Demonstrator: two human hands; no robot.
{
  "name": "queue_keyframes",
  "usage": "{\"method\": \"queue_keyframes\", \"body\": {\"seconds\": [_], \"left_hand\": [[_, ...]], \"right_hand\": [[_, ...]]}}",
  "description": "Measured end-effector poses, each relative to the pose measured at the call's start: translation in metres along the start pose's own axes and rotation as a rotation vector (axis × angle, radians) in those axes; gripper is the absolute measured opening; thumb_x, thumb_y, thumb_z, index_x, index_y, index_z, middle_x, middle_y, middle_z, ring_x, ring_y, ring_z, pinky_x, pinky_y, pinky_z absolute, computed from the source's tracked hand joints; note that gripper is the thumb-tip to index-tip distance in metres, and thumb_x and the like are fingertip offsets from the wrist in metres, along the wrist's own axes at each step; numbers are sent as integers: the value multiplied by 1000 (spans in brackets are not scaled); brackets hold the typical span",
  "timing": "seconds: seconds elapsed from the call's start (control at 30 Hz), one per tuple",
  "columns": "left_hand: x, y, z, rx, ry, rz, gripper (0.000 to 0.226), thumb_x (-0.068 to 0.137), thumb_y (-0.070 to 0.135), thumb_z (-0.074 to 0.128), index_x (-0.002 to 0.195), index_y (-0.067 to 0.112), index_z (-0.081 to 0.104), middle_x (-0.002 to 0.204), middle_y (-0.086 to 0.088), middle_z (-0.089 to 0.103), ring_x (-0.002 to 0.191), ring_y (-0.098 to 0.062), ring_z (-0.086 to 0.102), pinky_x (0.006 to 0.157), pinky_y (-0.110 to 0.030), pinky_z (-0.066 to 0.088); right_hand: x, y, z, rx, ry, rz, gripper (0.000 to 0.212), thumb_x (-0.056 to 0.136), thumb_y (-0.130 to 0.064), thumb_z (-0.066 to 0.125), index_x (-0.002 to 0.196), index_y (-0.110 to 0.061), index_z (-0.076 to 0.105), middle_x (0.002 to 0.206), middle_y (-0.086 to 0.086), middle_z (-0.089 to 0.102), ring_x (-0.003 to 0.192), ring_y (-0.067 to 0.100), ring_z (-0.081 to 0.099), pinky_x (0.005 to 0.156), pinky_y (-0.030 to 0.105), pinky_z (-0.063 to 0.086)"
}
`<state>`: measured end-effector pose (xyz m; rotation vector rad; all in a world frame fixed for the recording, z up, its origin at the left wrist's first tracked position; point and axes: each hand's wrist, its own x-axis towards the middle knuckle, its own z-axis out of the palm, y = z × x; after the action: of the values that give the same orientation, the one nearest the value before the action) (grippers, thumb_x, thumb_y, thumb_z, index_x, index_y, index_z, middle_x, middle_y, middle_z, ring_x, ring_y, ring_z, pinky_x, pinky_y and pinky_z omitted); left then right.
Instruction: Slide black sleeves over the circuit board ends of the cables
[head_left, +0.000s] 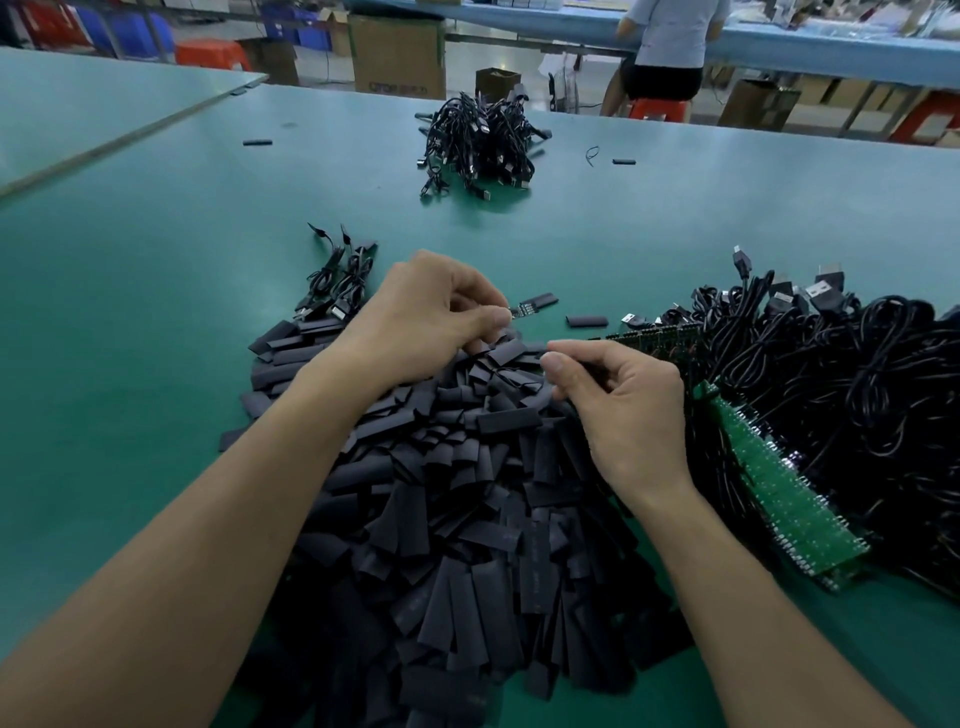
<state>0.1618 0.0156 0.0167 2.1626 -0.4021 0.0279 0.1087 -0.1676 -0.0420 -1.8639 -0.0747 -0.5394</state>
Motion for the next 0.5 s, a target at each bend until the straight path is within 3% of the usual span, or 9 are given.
{"method": "queue_keyframes", "body": {"seconds": [0.07,0.2,0.33,0.4,0.5], "left_hand": [[0,0,-1,7,41,10,5,93,19,71,89,21,74,71,6,75,64,-12,71,72,-33,60],[0,1,-1,14,45,13,5,93,18,71,88,21,73,69,7,74,64,-12,71,70,-31,60],[0,0,-1,23,41,13,4,93,18,71,91,20,74,70,4,74,63,-11,70,73,-30,61],[0,1,-1,24,36,10,4,94,19,70,92,20,74,73,3,74,64,-10,70,73,-29,61],[0,1,0,25,33,2,3,93,19,71,93,19,73,74,4,74,64,-10,70,73,-27,60]], "right_hand": [[-3,-2,2,-69,-52,-32,6,80,-32,81,84,-32,77,77,-17,74,73,-3,68,69,12,50],[-2,-3,6,-286,-88,-110,17,95,-32,64,102,-24,77,96,-9,70,89,1,62,77,5,39],[1,3,11,-600,-127,-115,26,100,-24,57,115,-11,73,107,5,62,105,23,53,89,24,37],[1,5,13,-708,-169,-106,28,98,-31,60,114,-13,74,109,4,59,107,24,50,94,32,39],[1,4,11,-721,-199,-102,25,94,-35,65,110,-19,76,105,-1,56,106,22,49,92,30,39]]}}
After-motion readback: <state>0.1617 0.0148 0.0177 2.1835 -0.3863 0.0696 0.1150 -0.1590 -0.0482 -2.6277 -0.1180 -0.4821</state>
